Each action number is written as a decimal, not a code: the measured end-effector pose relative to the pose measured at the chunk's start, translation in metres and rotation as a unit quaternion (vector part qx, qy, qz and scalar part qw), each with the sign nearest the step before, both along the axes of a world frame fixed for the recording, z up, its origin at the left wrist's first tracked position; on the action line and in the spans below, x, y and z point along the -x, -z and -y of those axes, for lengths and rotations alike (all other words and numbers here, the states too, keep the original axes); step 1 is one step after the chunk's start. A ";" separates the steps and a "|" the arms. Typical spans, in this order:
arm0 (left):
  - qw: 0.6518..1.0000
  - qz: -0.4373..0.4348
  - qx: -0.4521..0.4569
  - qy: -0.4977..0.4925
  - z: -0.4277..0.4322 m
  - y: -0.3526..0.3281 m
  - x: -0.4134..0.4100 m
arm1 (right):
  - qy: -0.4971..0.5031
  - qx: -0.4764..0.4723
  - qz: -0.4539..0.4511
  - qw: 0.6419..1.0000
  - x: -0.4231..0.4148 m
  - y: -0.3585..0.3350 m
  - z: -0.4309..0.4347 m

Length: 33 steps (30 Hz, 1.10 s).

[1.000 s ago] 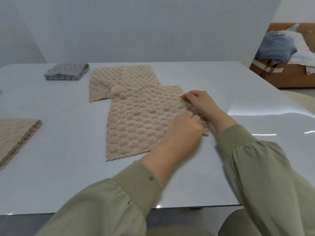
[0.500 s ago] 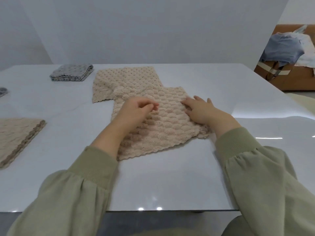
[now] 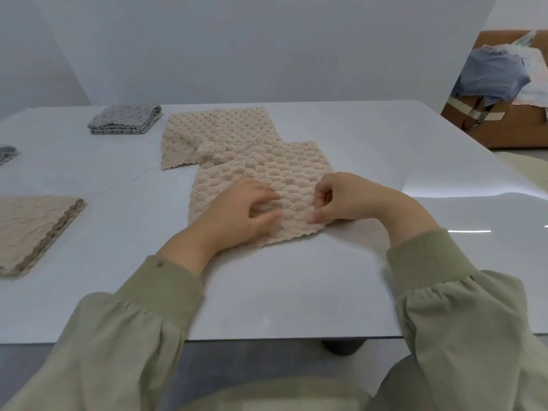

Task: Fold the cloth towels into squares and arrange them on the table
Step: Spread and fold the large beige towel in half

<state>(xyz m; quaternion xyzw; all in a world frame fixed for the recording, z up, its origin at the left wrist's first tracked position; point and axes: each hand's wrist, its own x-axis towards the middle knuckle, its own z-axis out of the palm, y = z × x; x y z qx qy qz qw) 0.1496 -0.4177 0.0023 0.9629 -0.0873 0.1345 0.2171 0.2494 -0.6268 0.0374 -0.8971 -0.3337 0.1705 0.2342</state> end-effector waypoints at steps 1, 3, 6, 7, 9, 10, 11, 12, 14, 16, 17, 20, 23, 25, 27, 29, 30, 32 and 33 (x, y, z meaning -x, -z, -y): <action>0.999 0.000 -0.017 0.028 0.008 0.001 0.005 | -0.015 0.010 -0.002 1.000 0.002 0.000 0.005; 0.997 0.015 -0.058 0.056 0.020 0.006 0.015 | -0.042 0.040 0.013 0.998 0.003 -0.001 0.015; 0.995 0.065 -0.067 0.041 0.023 0.011 0.022 | -0.041 0.024 0.028 0.998 0.004 0.003 0.023; 0.995 0.074 -0.059 0.031 0.022 0.012 0.022 | -0.031 0.008 0.043 0.999 0.005 0.005 0.022; 0.996 0.083 -0.041 0.012 0.021 0.012 0.023 | 0.002 -0.031 0.071 0.997 0.005 0.007 0.020; 0.996 0.080 -0.029 0.001 0.021 0.012 0.022 | 0.027 -0.048 0.082 0.995 0.004 0.007 0.019; 0.997 0.074 -0.014 -0.007 0.021 0.011 0.022 | 0.056 -0.061 0.091 0.992 0.003 0.007 0.018; 0.998 0.069 0.001 -0.013 0.022 0.011 0.023 | 0.085 -0.069 0.103 0.989 0.002 0.006 0.018; 0.998 0.054 0.035 -0.016 0.022 0.008 0.023 | 0.140 -0.078 0.141 0.977 -0.001 0.005 0.018; 0.995 0.029 0.092 -0.016 0.023 0.005 0.026 | 0.173 -0.118 0.162 0.964 -0.002 0.005 0.014; 0.991 0.023 0.133 -0.017 0.024 0.003 0.028 | 0.173 -0.150 0.157 0.961 0.000 0.006 0.010; 0.978 0.044 0.199 -0.042 0.023 0.000 0.031 | 0.076 -0.103 0.122 0.984 0.005 0.018 -0.006; 0.965 0.075 0.238 -0.080 0.016 -0.009 0.030 | 0.022 0.032 0.189 0.981 0.008 0.023 -0.020; 0.950 0.097 0.274 -0.113 0.004 -0.019 0.022 | 0.049 0.026 0.236 0.970 0.004 0.013 -0.032; 0.945 0.079 0.269 -0.168 -0.015 -0.026 0.006 | 0.070 0.028 0.249 0.966 -0.006 0.005 -0.047; 0.936 0.044 0.256 -0.236 -0.040 -0.022 -0.010 | 0.085 0.067 0.235 0.966 -0.017 -0.002 -0.064; 0.925 0.032 0.267 -0.268 -0.055 -0.017 -0.017 | 0.099 0.086 0.228 0.965 -0.023 -0.002 -0.072; 0.895 0.015 0.316 -0.314 -0.078 -0.004 -0.026 | 0.135 0.117 0.212 0.961 -0.037 0.002 -0.083; 0.888 0.013 0.317 -0.333 -0.086 0.002 -0.029 | 0.152 0.120 0.213 0.958 -0.043 0.007 -0.088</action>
